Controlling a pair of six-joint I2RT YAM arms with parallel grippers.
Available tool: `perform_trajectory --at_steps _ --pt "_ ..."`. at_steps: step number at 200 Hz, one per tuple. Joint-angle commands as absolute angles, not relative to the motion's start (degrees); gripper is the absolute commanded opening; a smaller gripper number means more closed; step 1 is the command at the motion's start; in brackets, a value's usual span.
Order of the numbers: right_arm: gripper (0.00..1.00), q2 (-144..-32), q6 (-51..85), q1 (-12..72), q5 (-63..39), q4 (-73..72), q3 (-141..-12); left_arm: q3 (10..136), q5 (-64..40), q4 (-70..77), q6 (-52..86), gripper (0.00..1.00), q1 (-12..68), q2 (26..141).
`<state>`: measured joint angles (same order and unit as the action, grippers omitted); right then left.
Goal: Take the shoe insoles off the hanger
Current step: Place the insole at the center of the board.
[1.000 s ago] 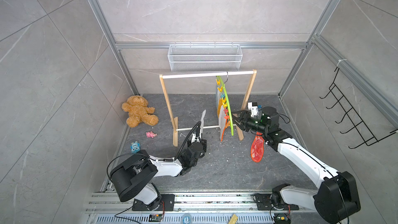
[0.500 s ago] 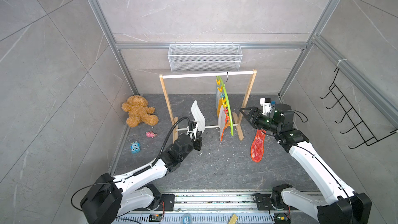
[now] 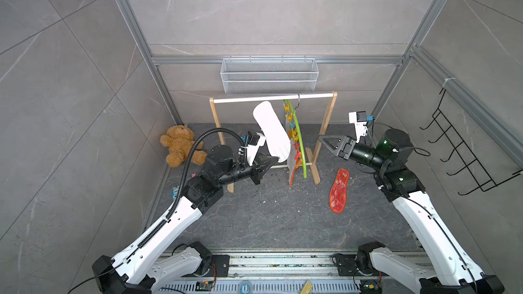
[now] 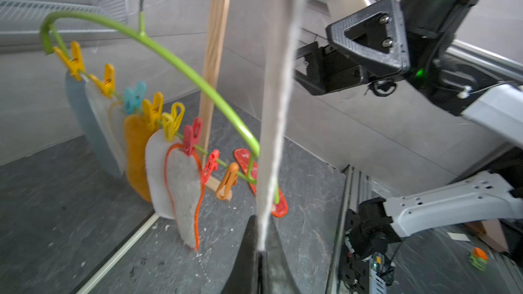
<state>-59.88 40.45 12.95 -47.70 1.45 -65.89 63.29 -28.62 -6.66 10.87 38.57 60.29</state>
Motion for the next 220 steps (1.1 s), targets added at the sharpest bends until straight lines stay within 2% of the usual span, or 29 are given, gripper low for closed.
perform_trajectory --at_steps 1,22,64,118,152,178,189,204,213,220 --pt "0.7 -60.59 39.67 15.17 -55.81 -3.26 -68.65 68.08 -38.83 -10.2 9.9 0.0 38.33 62.01" --pt "0.65 -61.74 38.24 18.83 -56.87 -2.66 -70.39 70.9 -42.15 -10.17 10.41 0.0 38.32 63.74" --pt "0.47 -64.44 34.81 22.66 -55.9 1.34 -73.16 73.16 -46.79 -9.24 12.12 0.0 38.32 65.7" --pt "0.25 -65.39 34.76 24.13 -55.9 0.88 -73.45 72.33 -47.04 -8.08 13.01 0.0 38.34 66.13" --pt "0.16 -65.23 35.25 24.33 -55.54 0.42 -73.17 72.33 -47.0 -7.73 13.18 0.0 38.32 66.52" --pt "0.0 -64.87 36.0 24.28 -53.52 0.18 -72.87 72.3 -46.57 -7.34 13.54 0.0 38.32 66.75" --pt "0.0 -64.74 36.33 24.35 -52.65 -0.15 -72.67 72.25 -45.43 -7.43 13.54 0.0 38.32 66.71" --pt "0.0 -64.36 36.87 24.39 -51.63 -1.33 -71.95 71.87 -42.83 -7.39 13.54 0.31 38.32 66.32" --pt "0.0 -64.12 37.07 24.39 -51.05 -1.93 -71.51 71.56 -41.33 -7.31 13.47 0.54 38.33 65.88" --pt "0.0 -63.87 36.91 24.41 -50.46 -2.11 -71.37 71.28 -39.66 -7.28 13.4 0.67 38.32 65.59"
